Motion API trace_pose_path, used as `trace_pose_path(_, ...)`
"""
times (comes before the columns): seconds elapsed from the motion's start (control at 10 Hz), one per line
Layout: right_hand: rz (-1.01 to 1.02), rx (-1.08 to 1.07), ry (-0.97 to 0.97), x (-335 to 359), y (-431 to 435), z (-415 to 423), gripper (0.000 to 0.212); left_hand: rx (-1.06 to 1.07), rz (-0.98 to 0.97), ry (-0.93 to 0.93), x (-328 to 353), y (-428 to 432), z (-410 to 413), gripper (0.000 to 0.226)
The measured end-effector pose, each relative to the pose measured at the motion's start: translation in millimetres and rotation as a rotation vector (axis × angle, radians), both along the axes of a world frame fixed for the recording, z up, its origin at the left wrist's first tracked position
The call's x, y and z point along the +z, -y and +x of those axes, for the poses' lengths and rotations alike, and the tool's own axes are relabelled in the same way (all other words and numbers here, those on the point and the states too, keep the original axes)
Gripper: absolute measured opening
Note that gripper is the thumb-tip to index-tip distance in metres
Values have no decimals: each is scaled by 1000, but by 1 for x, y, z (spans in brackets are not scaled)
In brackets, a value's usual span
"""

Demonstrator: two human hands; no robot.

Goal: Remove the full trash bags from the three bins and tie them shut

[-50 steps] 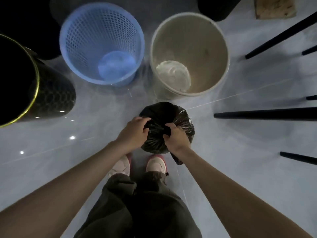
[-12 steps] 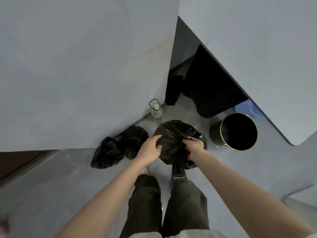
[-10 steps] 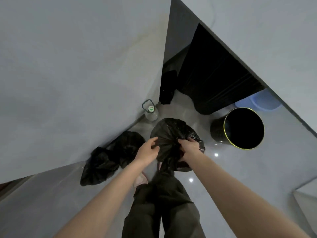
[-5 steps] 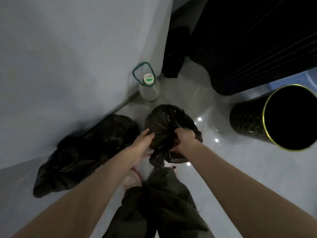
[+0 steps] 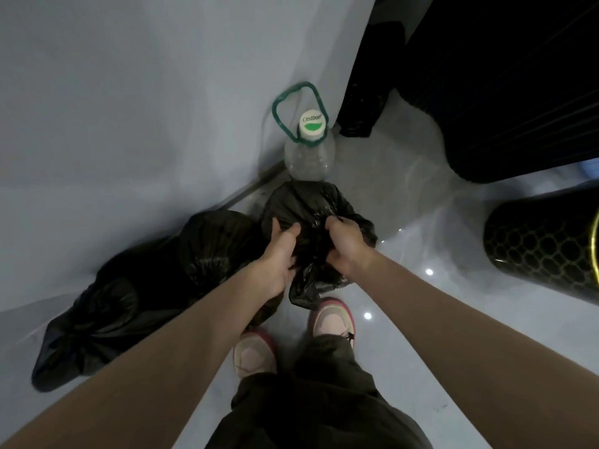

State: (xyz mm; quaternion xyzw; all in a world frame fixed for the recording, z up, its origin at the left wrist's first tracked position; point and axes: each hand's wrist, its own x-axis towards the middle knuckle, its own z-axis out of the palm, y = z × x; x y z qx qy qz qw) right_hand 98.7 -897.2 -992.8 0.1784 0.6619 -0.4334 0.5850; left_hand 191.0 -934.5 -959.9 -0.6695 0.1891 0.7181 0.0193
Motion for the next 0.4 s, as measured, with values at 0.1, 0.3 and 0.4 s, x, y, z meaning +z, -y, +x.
trace_pose_path(0.1, -14, 58, -1, -8, -4, 8, 37, 54, -2, -11, -11, 5, 4, 61)
trace_pose_path(0.3, 60, 297, -106, 8, -30, -3, 60, -29, -6, -33, 3, -2, 23, 55)
trace_pose_path(0.4, 116, 304, -148, 39, -39, -14, 58, -41, -27, -38, 31, -4, 26, 51)
